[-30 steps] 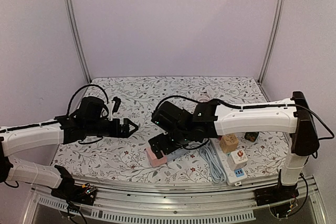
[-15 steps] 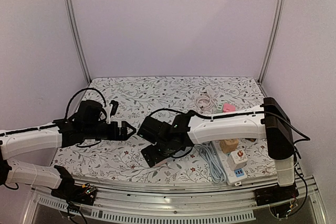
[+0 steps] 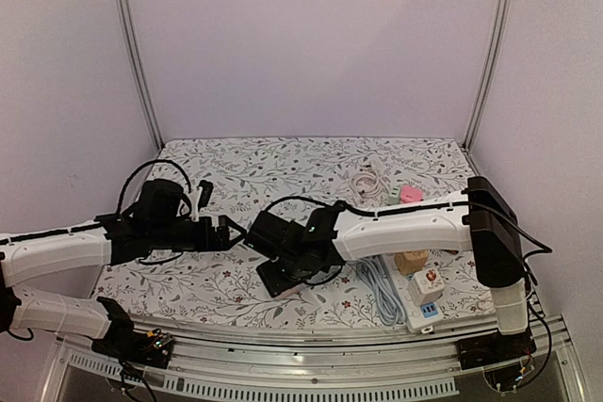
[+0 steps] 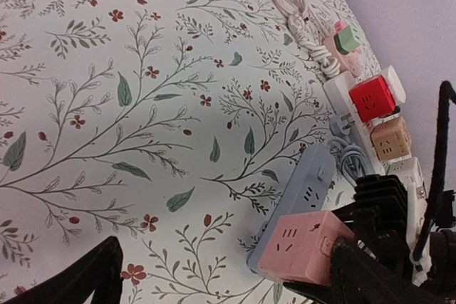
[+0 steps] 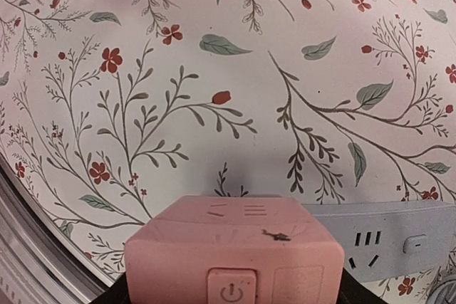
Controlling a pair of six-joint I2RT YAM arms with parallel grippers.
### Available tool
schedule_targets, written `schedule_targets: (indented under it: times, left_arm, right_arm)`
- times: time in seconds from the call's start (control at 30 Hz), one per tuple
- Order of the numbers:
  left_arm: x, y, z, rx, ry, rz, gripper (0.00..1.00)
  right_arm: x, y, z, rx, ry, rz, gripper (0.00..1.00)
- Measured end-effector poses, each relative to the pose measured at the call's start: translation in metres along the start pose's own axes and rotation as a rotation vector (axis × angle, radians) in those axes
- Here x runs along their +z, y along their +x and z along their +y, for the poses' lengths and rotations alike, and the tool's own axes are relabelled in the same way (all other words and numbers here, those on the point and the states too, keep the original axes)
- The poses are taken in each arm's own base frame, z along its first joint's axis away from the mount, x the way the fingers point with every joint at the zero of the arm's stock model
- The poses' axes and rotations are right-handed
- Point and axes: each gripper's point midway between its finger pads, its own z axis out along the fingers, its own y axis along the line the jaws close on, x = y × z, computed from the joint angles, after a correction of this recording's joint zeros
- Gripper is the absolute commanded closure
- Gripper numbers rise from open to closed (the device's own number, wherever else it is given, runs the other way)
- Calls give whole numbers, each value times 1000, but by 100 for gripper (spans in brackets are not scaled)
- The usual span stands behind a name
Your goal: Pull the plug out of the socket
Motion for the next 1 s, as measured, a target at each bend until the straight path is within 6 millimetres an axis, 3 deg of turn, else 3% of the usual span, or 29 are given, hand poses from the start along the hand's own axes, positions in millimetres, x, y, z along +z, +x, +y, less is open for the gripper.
schedule_targets:
  times: [0.2,0.5,0.77,1.0]
  left_arm:
    - [1,2,-14,-67,84,17,0]
    - [12,24,-29,-182,220,101,0]
    - [34,53,-46,-210,276,239,0]
    - [56,54,-58,-246,301,266,5]
  right_arm:
    - [-7,2,-2,1,-48,-76,55]
    - [-56,-8,7,-26,-238,-269,55]
    - [-89,-22,17,-69,-346,-404,54]
    - [-98,-19,23,-110,-370,-424,54]
